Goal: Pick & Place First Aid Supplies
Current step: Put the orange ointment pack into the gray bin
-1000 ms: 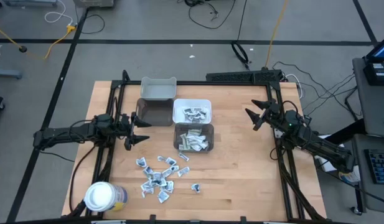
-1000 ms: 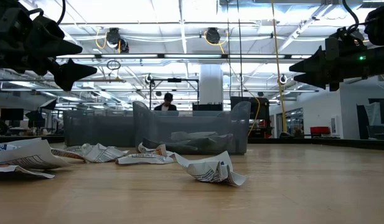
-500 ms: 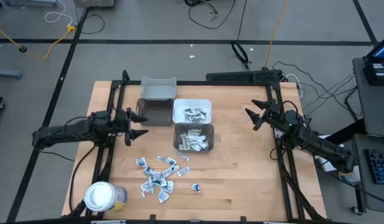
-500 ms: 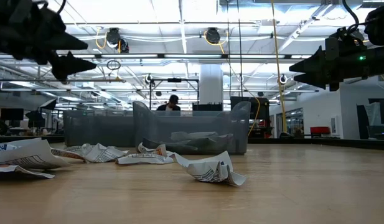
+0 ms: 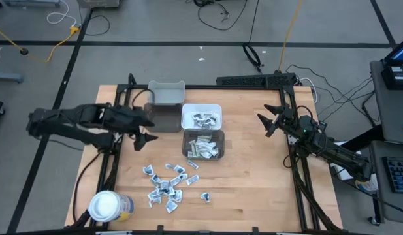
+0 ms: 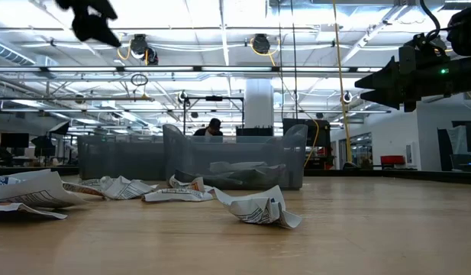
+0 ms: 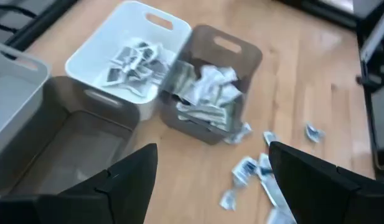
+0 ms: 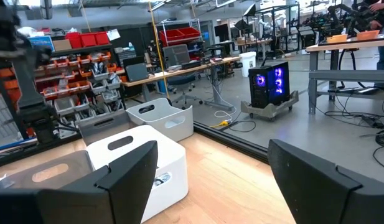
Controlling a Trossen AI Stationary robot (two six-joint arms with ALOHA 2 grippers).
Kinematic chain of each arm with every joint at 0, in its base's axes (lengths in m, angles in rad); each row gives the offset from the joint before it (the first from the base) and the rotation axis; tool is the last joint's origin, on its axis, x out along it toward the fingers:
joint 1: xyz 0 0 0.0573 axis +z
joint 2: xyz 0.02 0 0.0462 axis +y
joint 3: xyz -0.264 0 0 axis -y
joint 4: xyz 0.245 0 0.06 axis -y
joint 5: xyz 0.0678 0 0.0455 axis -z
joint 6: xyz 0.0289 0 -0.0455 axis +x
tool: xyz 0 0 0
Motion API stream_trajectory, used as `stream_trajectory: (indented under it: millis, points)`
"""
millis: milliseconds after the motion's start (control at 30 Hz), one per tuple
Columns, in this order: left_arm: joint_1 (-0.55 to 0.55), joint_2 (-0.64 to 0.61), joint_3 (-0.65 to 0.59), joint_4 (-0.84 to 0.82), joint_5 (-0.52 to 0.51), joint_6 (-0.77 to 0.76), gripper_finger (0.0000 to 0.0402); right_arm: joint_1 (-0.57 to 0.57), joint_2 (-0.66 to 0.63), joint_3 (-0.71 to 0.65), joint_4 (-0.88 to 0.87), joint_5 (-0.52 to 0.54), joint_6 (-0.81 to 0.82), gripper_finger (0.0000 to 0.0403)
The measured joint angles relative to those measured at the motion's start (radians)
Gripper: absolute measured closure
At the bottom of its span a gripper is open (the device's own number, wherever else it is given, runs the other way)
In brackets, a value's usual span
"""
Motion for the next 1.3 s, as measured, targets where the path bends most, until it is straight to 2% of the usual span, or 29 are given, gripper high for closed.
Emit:
stream_trajectory:
  millis: [200, 333, 433, 567, 667, 933, 1167, 1300]
  points:
    - [-0.051, 0.233, 0.328, -0.355, -0.023, -0.013, 0.0091, 0.0, 0.0, 0.0, 0.0, 0.0, 0.0, 0.0105]
    - [-0.073, 0.358, 0.494, -0.575, -0.028, -0.015, 0.0091, 0.0, 0.0, 0.0, 0.0, 0.0, 0.0, 0.0105]
    - [-0.105, 0.441, 0.577, -0.661, -0.007, -0.017, 0.0091, 0.0, 0.0, 0.0, 0.0, 0.0, 0.0, 0.0105]
    - [-0.153, 0.531, 0.635, -0.696, 0.097, -0.017, 0.0091, 0.0, 0.0, 0.0, 0.0, 0.0, 0.0, 0.0105]
    - [-0.167, 0.568, 0.643, -0.695, 0.161, -0.028, 0.0091, 0.0, 0.0, 0.0, 0.0, 0.0, 0.0, 0.0105]
    - [-0.212, 0.711, 0.614, -0.677, 0.17, -0.011, 0.0092, 0.0, 0.0, 0.0, 0.0, 0.0, 0.0, 0.0105]
    - [-0.261, 0.733, 0.426, -0.531, 0.112, -0.013, 0.0092, 0.0, 0.0, 0.0, 0.0, 0.0, 0.0, 0.0105]
    - [-0.288, 0.732, 0.299, -0.37, 0.097, 0.065, 0.0092, 0.0, 0.0, 0.0, 0.0, 0.0, 0.0, 0.0105]
